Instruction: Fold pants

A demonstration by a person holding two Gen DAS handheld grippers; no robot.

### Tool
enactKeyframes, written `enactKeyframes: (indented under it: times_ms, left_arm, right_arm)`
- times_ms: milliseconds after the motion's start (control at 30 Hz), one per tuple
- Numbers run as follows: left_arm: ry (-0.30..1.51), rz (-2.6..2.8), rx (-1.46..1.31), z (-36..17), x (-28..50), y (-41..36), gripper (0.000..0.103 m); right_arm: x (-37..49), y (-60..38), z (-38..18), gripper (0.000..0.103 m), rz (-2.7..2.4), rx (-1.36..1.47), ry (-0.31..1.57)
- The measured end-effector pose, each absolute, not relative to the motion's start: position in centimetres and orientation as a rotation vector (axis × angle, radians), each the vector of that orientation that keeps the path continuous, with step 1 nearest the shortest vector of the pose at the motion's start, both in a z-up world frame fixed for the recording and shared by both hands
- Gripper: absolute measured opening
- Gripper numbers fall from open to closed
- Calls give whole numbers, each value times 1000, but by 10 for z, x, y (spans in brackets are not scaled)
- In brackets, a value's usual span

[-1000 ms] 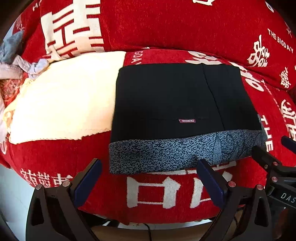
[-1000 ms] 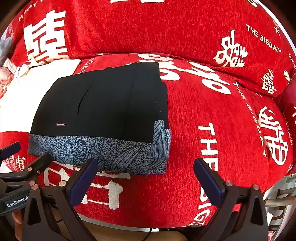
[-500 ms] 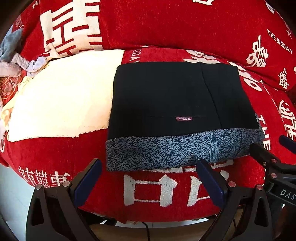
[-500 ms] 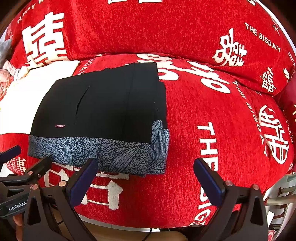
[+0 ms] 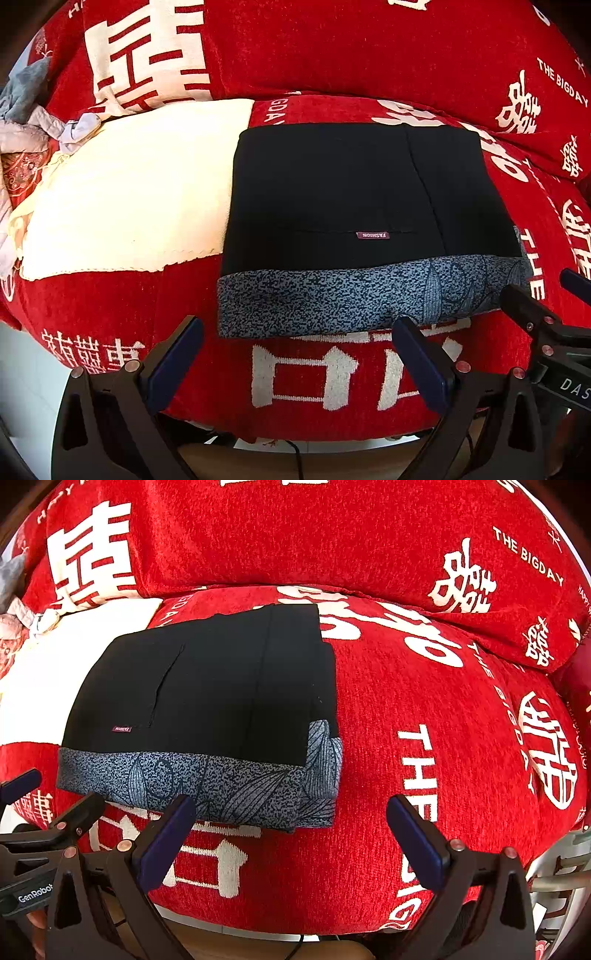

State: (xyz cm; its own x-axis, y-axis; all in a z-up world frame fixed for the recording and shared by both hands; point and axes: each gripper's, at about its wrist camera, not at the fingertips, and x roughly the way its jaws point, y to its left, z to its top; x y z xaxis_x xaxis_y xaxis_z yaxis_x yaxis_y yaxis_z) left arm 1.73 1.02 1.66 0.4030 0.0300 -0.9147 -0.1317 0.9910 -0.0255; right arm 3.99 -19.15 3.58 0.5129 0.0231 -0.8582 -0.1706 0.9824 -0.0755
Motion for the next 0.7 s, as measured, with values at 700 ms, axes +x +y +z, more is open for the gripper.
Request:
enactKeyframes:
  times_ms: [700]
  left_arm:
    - [1160, 131, -102, 17, 13, 12, 102]
  right_arm:
    - [38, -189, 36, 103, 125, -160, 1028]
